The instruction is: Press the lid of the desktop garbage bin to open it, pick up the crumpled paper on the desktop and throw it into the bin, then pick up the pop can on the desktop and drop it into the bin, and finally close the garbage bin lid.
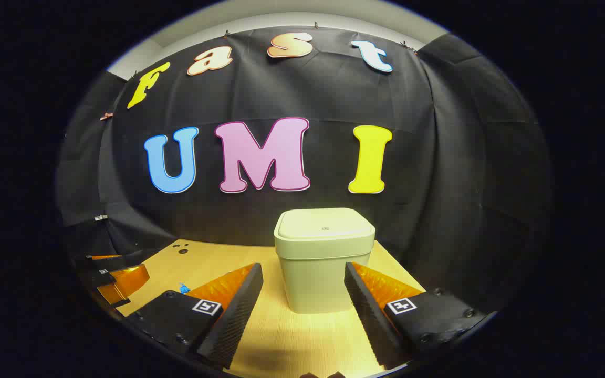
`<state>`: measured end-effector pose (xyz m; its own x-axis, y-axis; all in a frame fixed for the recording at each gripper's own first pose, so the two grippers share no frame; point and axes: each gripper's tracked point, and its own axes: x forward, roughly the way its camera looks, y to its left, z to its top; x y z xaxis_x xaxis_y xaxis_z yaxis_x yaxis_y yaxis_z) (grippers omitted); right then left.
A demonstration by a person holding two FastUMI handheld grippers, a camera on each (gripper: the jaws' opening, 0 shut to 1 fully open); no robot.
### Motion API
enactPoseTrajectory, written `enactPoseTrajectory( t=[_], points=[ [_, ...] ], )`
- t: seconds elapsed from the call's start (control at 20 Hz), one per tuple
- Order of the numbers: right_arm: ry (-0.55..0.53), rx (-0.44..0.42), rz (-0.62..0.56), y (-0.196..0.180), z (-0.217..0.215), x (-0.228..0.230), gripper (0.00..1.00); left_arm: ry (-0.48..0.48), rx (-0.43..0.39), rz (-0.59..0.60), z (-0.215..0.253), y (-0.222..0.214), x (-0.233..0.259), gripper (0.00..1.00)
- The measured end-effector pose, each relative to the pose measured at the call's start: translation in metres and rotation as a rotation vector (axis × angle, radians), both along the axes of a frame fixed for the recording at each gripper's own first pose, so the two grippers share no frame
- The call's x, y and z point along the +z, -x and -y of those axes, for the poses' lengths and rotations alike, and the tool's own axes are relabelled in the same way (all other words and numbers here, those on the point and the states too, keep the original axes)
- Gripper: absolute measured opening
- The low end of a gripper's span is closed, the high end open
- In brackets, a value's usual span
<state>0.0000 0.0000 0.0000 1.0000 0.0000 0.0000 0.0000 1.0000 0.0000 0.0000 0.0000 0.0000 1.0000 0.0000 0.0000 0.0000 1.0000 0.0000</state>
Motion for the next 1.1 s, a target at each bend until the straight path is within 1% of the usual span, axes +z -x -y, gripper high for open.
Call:
enactPoseTrajectory(
  t=[0.65,1.1],
  points=[
    [-0.001,0.011,-0.034,-0.012,-0.011,-0.007,0.98,0.001,0.027,-0.033,-0.014,-0.012,-0.011,0.96],
    [0.023,0.025,-0.046,-0.012,-0.019,-0.008,0.98,0.008,0.016,-0.059,-0.014,-0.018,-0.02,0.96]
  ],
)
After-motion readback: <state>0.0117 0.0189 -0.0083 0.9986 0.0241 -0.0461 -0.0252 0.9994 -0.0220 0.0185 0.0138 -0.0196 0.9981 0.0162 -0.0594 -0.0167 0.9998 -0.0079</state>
